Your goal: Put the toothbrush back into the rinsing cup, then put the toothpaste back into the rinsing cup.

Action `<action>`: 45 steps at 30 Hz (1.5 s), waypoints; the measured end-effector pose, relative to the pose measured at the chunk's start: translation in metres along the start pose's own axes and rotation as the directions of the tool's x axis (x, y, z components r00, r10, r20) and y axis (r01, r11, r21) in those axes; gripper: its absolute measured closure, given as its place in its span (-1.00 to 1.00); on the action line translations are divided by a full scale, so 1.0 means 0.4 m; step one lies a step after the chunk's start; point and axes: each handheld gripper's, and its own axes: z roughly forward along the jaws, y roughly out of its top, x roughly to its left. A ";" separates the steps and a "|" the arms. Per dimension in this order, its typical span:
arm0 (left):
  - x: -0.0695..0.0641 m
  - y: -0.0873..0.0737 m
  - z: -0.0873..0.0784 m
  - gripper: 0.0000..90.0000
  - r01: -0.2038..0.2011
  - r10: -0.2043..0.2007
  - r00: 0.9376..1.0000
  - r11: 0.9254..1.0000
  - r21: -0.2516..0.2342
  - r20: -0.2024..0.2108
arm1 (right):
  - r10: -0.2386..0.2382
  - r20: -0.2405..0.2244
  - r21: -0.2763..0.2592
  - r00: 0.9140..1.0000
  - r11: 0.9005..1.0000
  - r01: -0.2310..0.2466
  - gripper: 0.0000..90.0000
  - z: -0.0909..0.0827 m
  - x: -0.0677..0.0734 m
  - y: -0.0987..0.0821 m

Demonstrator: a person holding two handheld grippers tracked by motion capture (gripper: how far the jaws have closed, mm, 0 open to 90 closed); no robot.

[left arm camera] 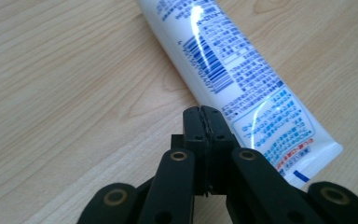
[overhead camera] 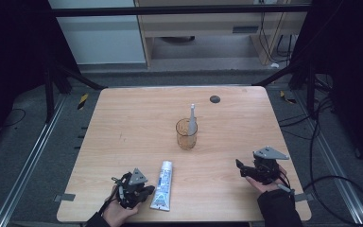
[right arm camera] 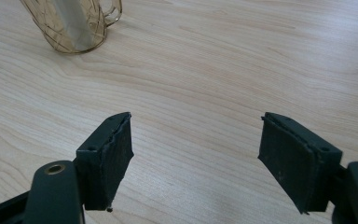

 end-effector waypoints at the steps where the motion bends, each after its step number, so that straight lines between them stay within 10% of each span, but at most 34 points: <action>1: -0.003 0.000 0.001 0.98 -0.003 0.003 1.000 1.000 0.000 0.004 | 0.002 0.000 0.001 1.000 1.000 -0.002 -0.44 0.000 -0.001 0.000; 45: -0.106 0.107 0.101 0.98 -0.099 0.104 0.990 0.994 -0.056 0.097 | 0.018 0.009 0.023 1.000 1.000 -0.018 -0.44 0.021 -0.010 -0.005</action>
